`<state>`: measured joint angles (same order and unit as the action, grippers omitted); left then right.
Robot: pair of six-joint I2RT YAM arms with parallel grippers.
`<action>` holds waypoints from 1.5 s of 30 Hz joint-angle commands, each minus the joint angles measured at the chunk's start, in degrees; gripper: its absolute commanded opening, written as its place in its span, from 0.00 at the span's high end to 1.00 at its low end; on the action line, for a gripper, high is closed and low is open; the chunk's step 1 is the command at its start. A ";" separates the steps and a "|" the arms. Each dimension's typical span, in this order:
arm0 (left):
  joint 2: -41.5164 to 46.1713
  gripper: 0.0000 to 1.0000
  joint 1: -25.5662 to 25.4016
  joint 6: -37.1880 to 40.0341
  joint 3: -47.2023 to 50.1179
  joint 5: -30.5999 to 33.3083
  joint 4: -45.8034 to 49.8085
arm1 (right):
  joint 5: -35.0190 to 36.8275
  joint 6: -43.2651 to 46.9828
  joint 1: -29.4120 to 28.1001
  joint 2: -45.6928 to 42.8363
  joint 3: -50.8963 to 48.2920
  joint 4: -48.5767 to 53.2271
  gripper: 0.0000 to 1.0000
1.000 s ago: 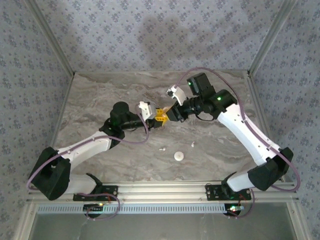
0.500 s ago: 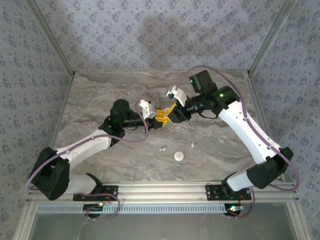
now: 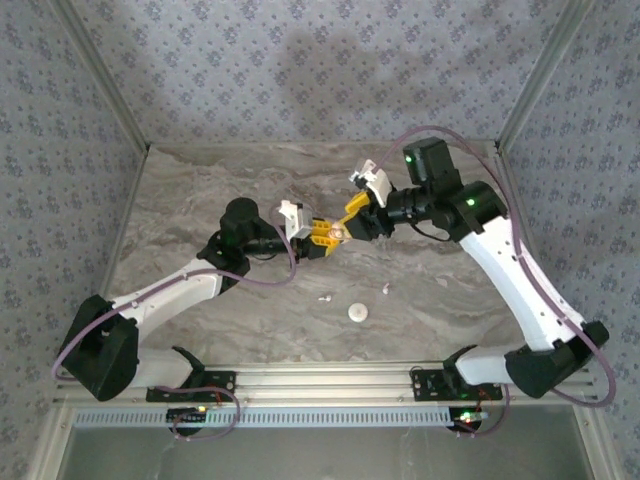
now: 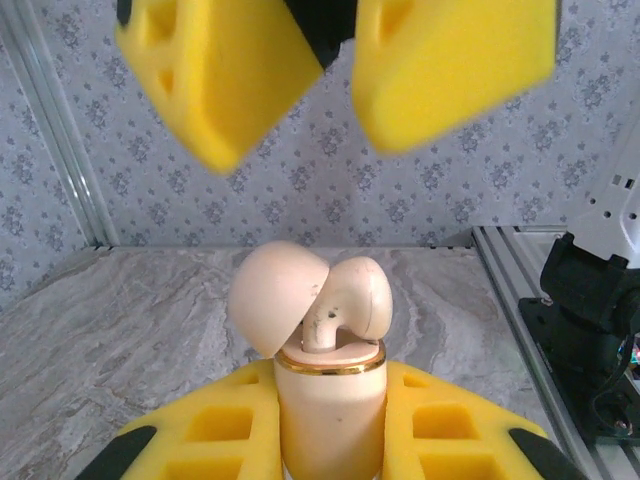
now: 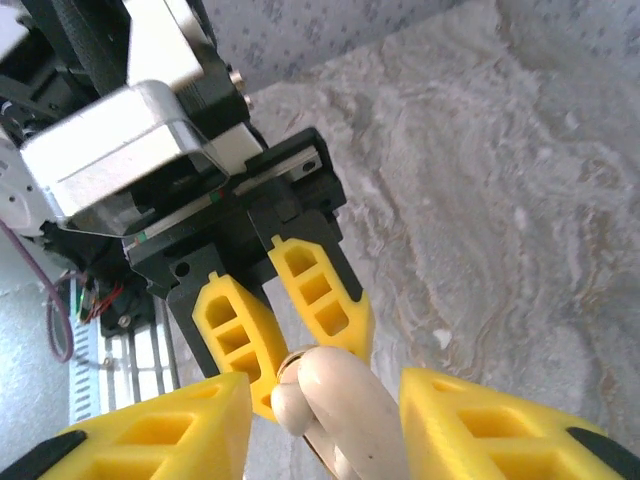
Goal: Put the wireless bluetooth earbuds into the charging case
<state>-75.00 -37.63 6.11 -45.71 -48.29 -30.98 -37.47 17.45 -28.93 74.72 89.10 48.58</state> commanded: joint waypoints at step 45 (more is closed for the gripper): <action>1.97 0.89 -0.30 0.48 -2.54 -1.63 -0.80 | 12.24 -0.69 0.59 -0.07 -8.81 -4.68 0.28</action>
<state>-75.02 -37.60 6.11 -46.06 -47.68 -27.05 -30.68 15.84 -28.29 75.75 81.91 44.01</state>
